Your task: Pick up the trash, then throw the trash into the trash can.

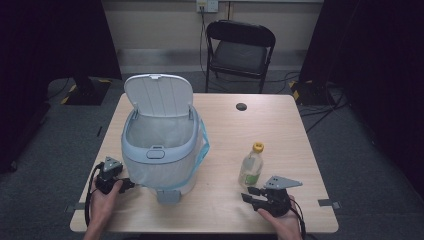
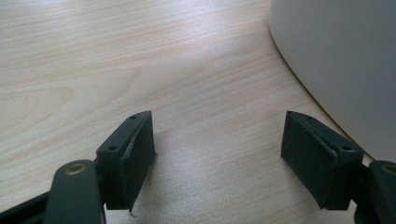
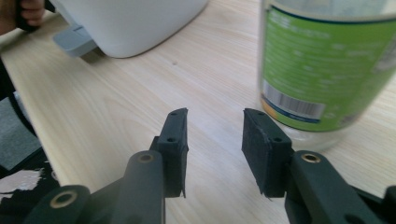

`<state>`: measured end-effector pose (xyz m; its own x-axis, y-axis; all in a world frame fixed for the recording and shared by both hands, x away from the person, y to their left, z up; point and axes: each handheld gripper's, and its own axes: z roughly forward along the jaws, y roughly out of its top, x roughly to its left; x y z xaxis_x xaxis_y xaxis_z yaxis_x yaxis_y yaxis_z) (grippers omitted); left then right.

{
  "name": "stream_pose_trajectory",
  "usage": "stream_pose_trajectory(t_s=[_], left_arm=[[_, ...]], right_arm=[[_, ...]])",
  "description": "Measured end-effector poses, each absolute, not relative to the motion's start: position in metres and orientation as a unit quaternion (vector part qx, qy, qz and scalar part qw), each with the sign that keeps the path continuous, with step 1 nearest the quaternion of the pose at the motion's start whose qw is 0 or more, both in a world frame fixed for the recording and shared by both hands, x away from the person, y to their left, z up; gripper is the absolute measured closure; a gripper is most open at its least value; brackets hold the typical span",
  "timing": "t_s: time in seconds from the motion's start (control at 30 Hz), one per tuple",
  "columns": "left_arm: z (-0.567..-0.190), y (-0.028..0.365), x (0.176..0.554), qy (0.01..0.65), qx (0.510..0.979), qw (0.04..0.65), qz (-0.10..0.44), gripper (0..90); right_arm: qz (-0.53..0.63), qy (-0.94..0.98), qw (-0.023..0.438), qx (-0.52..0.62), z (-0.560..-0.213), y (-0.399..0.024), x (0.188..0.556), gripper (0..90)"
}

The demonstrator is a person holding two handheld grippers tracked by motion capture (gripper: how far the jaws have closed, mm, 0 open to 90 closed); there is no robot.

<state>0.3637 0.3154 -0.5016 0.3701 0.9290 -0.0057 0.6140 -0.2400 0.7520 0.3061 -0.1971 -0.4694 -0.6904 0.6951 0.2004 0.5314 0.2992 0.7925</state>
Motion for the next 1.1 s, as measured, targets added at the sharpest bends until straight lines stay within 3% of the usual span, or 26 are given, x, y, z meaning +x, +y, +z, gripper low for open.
stream_pose_trajectory(t_s=[0.3, 0.6, 0.83, 1.1], left_arm=[[-0.502, 0.315, 0.364, 0.512, 0.753, 0.343, 0.229, 25.3], [-0.502, 0.315, 0.364, 0.512, 0.753, 0.343, 0.229, 25.3], [-0.502, 0.315, 0.364, 0.512, 0.753, 0.343, 0.229, 25.3], [-0.502, 0.315, 0.364, 0.512, 0.753, 0.344, 0.229, 25.2]], right_arm=[[0.434, 0.794, 0.109, 0.411, -0.474, -0.204, 0.309, 50.4], [0.420, 0.785, 0.129, 0.438, -0.477, -0.206, 0.322, 24.9], [0.420, 0.779, 0.139, 0.444, -0.476, -0.201, 0.335, 18.1], [0.423, 0.774, 0.145, 0.448, -0.477, -0.197, 0.352, 19.5]])
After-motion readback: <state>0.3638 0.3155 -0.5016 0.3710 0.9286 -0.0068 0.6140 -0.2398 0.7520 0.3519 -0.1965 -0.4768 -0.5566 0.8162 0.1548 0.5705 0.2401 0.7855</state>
